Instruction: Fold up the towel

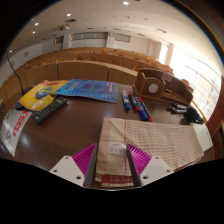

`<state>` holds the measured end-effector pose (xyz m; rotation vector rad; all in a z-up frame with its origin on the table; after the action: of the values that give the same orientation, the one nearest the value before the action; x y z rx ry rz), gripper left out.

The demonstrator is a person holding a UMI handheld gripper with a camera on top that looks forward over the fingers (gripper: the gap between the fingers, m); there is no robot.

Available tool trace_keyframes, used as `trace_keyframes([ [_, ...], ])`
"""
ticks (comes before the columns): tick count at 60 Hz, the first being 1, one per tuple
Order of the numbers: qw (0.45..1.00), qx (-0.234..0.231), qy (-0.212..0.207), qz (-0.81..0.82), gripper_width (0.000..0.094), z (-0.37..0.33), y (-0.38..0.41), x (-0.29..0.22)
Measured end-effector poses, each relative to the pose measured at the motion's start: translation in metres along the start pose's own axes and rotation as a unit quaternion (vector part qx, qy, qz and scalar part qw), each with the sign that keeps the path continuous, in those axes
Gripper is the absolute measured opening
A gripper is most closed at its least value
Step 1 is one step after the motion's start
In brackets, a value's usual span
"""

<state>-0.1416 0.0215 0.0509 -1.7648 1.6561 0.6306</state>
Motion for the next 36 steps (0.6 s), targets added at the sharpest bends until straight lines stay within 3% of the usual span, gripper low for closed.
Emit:
trace_keyframes([
  [4,1.000,0.007,0.003,-0.015,0.0380,0.004,0.004,-0.003],
  [9,0.999,0.029,-0.005,-0.029,0.0072,0.005,-0.001,-0.001],
  [18,0.999,0.019,0.000,-0.034,0.0036,-0.002,0.007,0.000],
  [26,0.996,-0.083,0.003,0.024,0.0035,-0.044,0.033,-0.008],
  [32,0.984,-0.157,-0.040,0.070,0.0037,-0.093,0.041,-0.040],
  [36,0.976,-0.180,-0.074,0.098,0.0038,-0.120,0.025,-0.068],
])
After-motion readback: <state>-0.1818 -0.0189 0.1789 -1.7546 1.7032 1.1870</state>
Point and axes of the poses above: the point between the fingertips, and its own axes, seen from behind it with the camera up: y to the left, x down, z forward, the way the camera looks, the point moved 9 cm from there along -z, backward, against the way the camera looks, and after that the axes turned 3 degrees about y, right-handed, at the moved point
